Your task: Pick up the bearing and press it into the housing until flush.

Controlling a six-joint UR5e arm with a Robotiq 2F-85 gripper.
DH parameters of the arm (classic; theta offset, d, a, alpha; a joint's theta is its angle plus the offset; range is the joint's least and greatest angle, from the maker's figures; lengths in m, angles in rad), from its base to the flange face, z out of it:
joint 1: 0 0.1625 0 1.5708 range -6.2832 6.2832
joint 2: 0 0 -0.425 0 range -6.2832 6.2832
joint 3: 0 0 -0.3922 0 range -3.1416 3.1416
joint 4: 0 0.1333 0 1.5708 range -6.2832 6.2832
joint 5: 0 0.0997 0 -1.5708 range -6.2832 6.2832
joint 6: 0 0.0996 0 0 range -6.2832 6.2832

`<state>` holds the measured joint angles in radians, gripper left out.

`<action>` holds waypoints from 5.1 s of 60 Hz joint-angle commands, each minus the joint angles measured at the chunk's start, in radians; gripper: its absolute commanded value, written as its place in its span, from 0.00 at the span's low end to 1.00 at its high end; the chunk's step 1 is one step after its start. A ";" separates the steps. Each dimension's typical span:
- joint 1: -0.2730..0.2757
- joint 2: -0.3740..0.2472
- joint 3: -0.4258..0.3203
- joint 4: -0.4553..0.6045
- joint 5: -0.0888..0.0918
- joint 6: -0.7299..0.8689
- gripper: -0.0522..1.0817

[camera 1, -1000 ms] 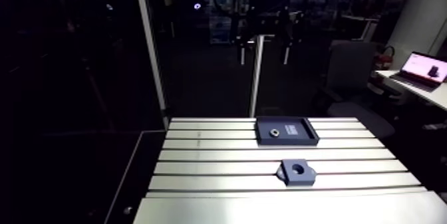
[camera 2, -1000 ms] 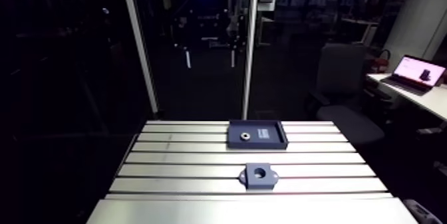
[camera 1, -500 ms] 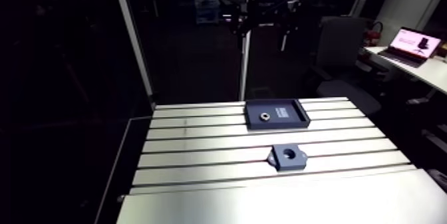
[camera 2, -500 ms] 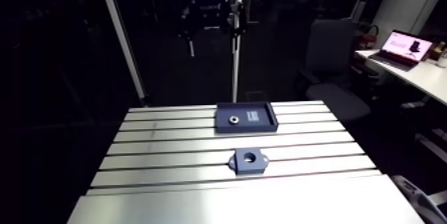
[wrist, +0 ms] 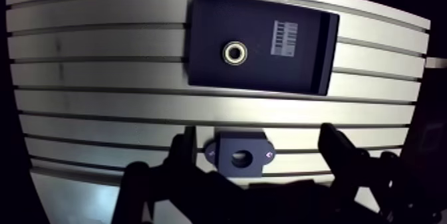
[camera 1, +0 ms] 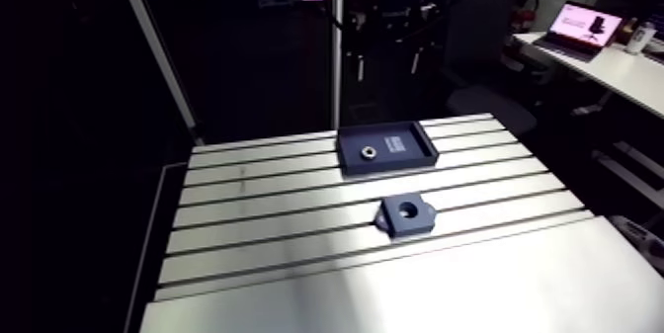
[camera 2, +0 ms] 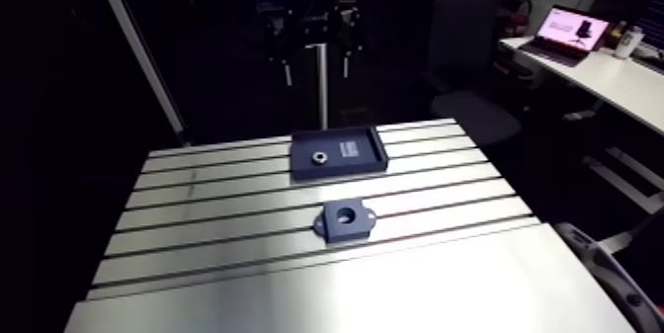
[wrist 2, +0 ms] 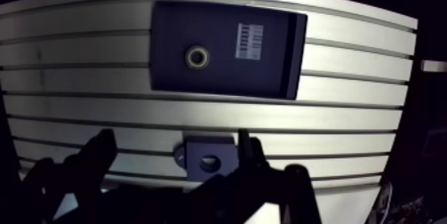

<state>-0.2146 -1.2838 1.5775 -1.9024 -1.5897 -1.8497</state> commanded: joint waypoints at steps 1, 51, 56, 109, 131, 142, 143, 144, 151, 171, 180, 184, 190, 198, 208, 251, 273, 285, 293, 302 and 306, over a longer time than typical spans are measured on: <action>-0.037 0.099 0.037 -0.117 0.001 -0.043 0.05; -0.019 0.210 0.032 -0.175 0.007 0.008 0.06; -0.019 0.225 0.028 -0.175 0.007 0.014 0.07; 0.012 0.282 0.023 -0.209 0.007 0.040 0.29; 0.018 0.292 0.028 -0.211 0.006 0.048 0.32; 0.018 0.297 0.032 -0.225 0.006 0.048 0.32; 0.018 0.297 0.032 -0.225 0.006 0.048 0.32; 0.018 0.297 0.032 -0.225 0.006 0.048 0.32; 0.017 0.298 0.034 -0.225 0.004 0.048 0.32; 0.014 0.298 0.035 -0.226 0.003 0.046 0.33; 0.014 0.298 0.035 -0.226 0.003 0.046 0.34; 0.014 0.301 0.036 -0.226 0.003 0.046 0.35; 0.012 0.303 0.035 -0.226 0.003 0.046 0.35; 0.012 0.303 0.037 -0.228 0.003 0.046 0.35; 0.012 0.305 0.040 -0.235 0.003 0.045 0.35; 0.011 0.311 0.046 -0.240 0.003 0.046 0.38; 0.011 0.311 0.046 -0.240 0.003 0.046 0.41; 0.012 0.312 0.046 -0.241 0.003 0.046 0.43; 0.012 0.312 0.046 -0.241 0.003 0.046 0.44; 0.012 0.312 0.046 -0.241 0.003 0.046 0.46; 0.012 0.312 0.045 -0.241 0.003 0.046 0.47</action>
<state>-0.2027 -0.9718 1.6237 -2.1430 -1.5868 -1.8032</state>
